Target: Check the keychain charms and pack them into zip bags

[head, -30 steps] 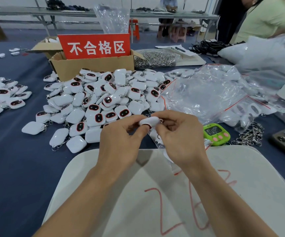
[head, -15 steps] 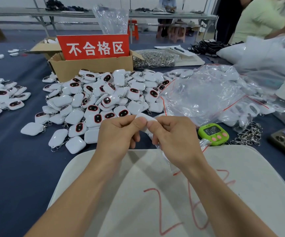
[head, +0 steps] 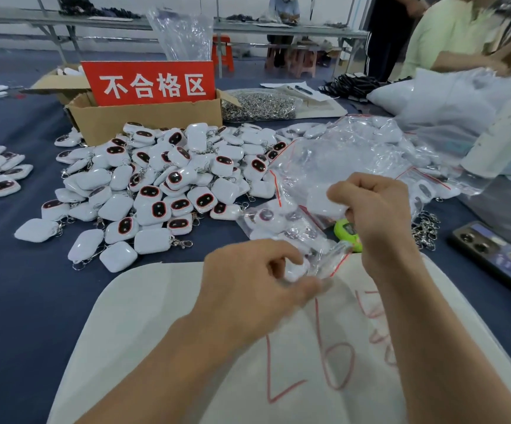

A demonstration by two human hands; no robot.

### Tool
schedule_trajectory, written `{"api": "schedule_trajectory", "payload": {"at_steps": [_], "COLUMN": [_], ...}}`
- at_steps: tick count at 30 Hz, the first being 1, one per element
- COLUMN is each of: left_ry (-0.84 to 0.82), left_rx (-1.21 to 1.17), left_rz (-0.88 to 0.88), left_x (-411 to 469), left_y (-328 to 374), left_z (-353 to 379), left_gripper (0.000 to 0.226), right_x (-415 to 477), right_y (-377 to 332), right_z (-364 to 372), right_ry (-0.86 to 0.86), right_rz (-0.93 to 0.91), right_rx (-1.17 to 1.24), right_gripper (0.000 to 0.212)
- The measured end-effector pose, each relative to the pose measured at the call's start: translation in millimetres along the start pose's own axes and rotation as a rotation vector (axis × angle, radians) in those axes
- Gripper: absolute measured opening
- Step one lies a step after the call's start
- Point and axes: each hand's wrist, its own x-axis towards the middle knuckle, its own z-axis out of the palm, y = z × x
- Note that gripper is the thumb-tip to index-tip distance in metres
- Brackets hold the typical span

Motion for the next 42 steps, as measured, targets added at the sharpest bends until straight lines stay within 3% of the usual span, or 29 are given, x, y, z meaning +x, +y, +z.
{"api": "schedule_trajectory", "payload": {"at_steps": [2, 4, 8, 12, 16, 21, 25, 27, 30, 33, 36, 39, 42], "left_ry": [0.014, 0.022, 0.042, 0.131, 0.189, 0.216, 0.221, 0.202, 0.159, 0.098, 0.093, 0.26, 0.413], "left_rx": [0.235, 0.253, -0.098, -0.335, -0.406, -0.314, -0.301, -0.28, -0.242, -0.232, -0.262, -0.134, 0.157], "left_rz": [0.121, 0.1, -0.198, -0.281, -0.243, 0.019, 0.081, 0.103, 0.146, 0.169, 0.127, 0.032, -0.191], "left_x": [-2, 0, 6, 11, 11, 4, 4, 4, 2, 2, 6, 17, 32], "left_y": [5, 6, -1, -6, -9, -3, -4, -4, -6, -6, -10, -25, -46], "left_z": [8, 9, 7, 4, 1, 2, 0, 0, 3, 2, -6, -21, -40], "left_gripper": [0.031, 0.02, 0.007, 0.012, 0.012, 0.016, 0.019, 0.018, 0.013, 0.014, 0.019, 0.019, 0.016], "right_x": [-1, -2, -4, -4, -5, -18, -28, -30, -25, -19, -16, -12, -6], "right_y": [-1, -2, -1, 2, 6, 10, 13, 15, 19, 23, 29, 22, 15], "right_z": [-1, 0, -1, -1, 6, 33, 45, 46, 49, 50, 45, 35, 18], "right_ry": [-0.085, -0.201, -0.445, -0.52, -0.467, -0.304, -0.141, -0.098, 0.005, 0.057, -0.151, -0.334, -0.475], "right_rz": [0.026, 0.05, 0.001, -0.139, -0.239, -0.334, -0.443, -0.436, -0.275, -0.132, -0.078, -0.009, -0.03], "right_rx": [0.057, 0.099, 0.092, -0.126, -0.512, -0.665, -0.806, -0.85, -0.921, -0.843, -0.672, -0.366, -0.104], "right_gripper": [0.033, 0.029, 0.027, 0.019, 0.021, 0.026, 0.007, 0.006, 0.009, 0.013, 0.018, 0.041, 0.056]}}
